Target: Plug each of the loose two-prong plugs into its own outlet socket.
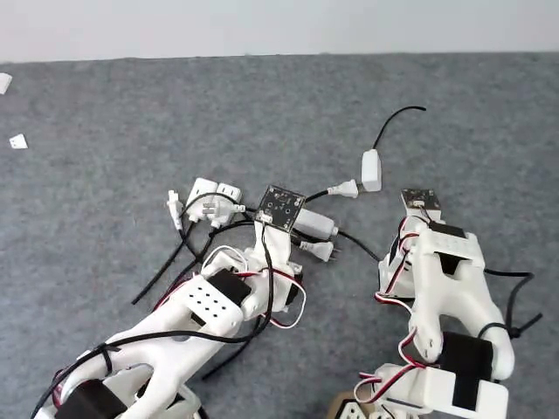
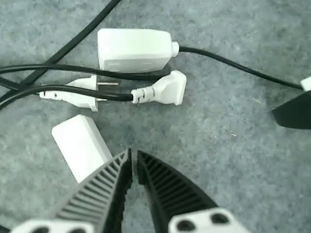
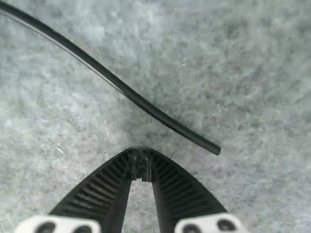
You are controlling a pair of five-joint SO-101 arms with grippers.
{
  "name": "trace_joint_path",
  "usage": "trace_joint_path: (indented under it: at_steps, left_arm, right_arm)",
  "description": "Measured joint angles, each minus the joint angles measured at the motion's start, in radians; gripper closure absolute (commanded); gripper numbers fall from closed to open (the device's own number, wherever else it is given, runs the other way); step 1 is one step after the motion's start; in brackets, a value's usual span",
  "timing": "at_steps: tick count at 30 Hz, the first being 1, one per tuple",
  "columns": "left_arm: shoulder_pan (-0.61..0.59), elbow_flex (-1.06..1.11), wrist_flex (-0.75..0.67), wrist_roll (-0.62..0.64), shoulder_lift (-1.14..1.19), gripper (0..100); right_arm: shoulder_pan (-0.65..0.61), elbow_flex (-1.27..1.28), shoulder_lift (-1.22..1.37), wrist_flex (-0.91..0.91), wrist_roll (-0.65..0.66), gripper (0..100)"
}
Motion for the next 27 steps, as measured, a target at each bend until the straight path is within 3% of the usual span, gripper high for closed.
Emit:
trace_joint_path:
  at_steps: [4, 14, 21, 27]
  left_arm:
    - [-0.011, 0.023, 0.000, 0.000, 0.000, 99]
    - [-0.199, 0.021, 0.000, 0.000, 0.000, 99]
    - [-0.203, 0.002, 0.006, 0.000, 0.000, 99]
    - [-0.049, -0.055, 0.084, 0.000, 0.000, 99]
  right_arm:
    - [0.000, 0.000, 0.000, 0.000, 0.000, 99.1]
    - [0.000, 0.000, 0.000, 0.000, 0.000, 99.1]
    - [0.000, 0.000, 0.000, 0.000, 0.000, 99.1]
    - [0.000, 0.000, 0.000, 0.000, 0.000, 99.1]
